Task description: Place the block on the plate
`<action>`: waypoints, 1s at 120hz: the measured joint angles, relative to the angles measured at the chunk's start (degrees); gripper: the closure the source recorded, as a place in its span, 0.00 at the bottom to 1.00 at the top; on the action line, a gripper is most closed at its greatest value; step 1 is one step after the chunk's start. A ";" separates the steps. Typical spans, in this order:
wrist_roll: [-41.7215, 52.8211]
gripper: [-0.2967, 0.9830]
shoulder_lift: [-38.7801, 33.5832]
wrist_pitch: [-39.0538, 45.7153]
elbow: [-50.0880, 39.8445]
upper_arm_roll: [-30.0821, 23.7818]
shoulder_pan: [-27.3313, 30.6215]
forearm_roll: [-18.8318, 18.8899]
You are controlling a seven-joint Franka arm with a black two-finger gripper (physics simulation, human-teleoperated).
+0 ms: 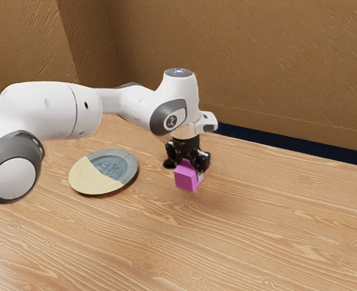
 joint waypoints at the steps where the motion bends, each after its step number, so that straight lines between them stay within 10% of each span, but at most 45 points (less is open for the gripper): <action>1: 0.04 0.48 -0.03 -0.07 -0.02 0.00 0.18 0.07; 120: 6.47 0.48 -3.64 -4.03 -2.99 0.07 19.44 5.10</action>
